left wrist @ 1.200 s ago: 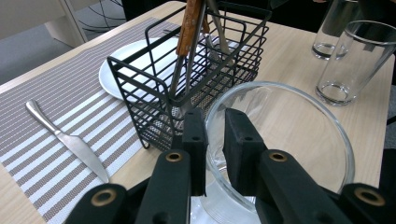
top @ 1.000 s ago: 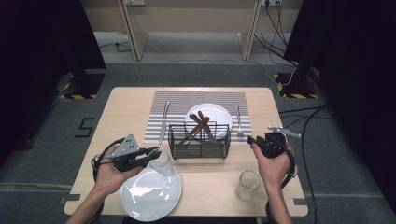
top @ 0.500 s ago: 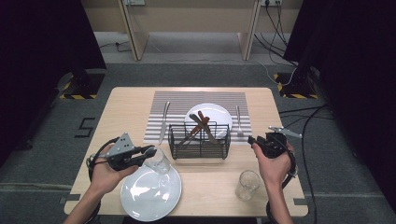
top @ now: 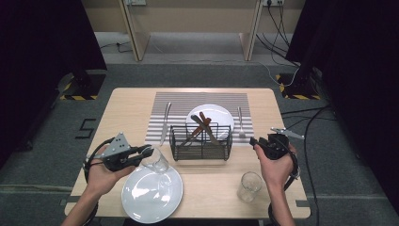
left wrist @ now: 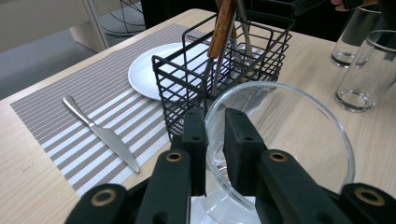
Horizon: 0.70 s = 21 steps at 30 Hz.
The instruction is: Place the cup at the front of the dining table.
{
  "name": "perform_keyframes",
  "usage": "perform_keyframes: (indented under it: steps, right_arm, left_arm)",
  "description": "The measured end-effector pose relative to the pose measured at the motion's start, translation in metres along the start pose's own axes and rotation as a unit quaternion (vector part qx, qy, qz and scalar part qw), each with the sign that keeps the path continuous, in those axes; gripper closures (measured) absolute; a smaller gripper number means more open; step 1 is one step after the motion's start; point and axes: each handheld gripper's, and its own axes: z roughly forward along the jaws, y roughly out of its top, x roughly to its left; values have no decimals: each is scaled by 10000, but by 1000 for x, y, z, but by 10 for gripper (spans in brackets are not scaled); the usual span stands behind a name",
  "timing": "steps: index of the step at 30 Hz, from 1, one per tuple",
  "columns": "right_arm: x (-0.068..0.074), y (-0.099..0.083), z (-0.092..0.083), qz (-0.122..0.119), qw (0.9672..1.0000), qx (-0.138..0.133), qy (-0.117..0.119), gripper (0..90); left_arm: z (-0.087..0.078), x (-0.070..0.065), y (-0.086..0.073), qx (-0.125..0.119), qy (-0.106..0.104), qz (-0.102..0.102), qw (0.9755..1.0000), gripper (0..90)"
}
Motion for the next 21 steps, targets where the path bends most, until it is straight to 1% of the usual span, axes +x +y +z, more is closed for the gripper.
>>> perform_keyframes:
  steps: [3, 5, 8, 11, 15, 21]
  right_arm:
    - [0, 0, 0, -12, 10000, -9, 0, 582]
    - [0, 0, 1, -6, 10000, -2, 6, 582]
    - [0, 0, 2, -21, 10000, 11, 5, 582]
    - [1, 0, 2, -15, 10000, 10, 4, 582]
    - [0, 0, 1, -26, 10000, 7, -5, 583]
    - [-1, 0, 1, -21, 10000, 6, 7, 583]
  left_arm:
    - [-2, 3, -1, -2, 36, -30, 10000, 789]
    - [-3, 5, -1, 22, 69, -14, 10000, 789]
    - [-4, 7, -1, -16, 98, -26, 9999, 789]
    - [-5, 8, 0, -52, 115, 14, 9999, 789]
    - [-4, 9, 1, -28, 128, 21, 9999, 789]
    - [-2, 13, -2, 31, 155, -20, 9999, 789]
